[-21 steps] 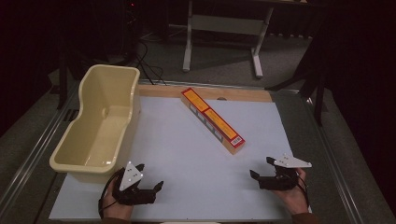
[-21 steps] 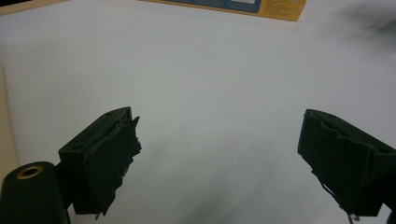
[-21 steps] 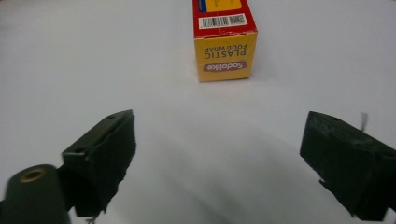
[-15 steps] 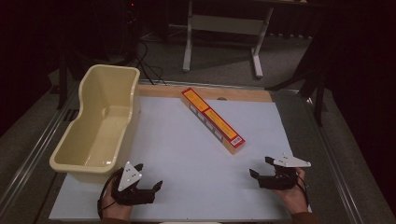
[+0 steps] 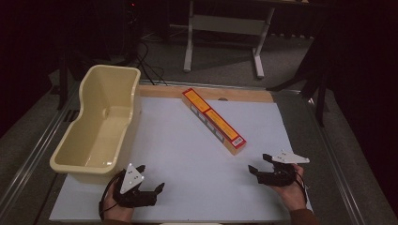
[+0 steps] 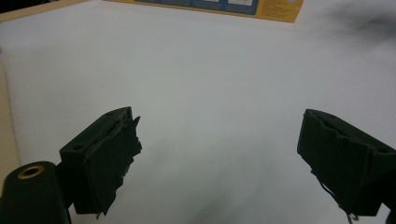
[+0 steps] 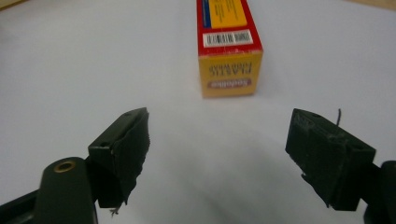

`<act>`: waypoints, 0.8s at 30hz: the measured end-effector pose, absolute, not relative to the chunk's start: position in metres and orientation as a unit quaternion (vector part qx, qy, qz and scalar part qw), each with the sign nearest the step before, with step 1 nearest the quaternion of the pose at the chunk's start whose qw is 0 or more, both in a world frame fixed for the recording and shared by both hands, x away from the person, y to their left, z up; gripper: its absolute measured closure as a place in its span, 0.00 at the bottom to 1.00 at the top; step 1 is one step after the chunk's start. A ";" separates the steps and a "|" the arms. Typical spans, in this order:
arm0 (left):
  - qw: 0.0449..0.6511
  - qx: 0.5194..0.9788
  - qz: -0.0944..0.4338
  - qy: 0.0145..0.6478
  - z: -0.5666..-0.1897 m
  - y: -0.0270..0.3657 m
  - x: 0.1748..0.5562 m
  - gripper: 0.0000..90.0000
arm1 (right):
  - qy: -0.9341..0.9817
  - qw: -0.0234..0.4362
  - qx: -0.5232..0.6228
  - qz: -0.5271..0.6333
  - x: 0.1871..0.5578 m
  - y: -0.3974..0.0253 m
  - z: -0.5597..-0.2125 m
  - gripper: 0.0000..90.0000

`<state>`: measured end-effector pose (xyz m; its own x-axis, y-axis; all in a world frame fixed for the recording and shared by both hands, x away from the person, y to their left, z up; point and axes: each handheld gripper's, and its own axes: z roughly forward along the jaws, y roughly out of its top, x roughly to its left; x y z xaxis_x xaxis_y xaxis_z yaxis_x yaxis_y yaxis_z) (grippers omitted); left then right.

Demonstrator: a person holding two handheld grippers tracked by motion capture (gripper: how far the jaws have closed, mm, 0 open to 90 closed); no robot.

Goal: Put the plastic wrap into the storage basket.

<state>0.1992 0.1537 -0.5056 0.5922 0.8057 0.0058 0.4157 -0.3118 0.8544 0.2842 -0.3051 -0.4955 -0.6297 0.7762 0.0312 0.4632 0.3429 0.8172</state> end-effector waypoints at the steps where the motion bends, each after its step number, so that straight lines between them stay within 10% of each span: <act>1: 0.436 0.778 0.224 0.392 -0.506 0.154 0.199 0.13 | 0.798 0.186 0.388 0.422 0.284 -0.305 -0.495 0.24; 24: 0.436 0.778 0.221 0.395 -0.506 0.154 0.200 0.13 | 0.819 0.214 0.341 0.410 0.352 -0.261 -0.477 0.25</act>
<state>0.1997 0.1543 -0.5064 0.5904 0.8071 0.0004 0.4214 -0.3086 0.8527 0.3518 -0.2609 -0.4766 -0.6763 0.7332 -0.0714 0.3820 0.4320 0.8170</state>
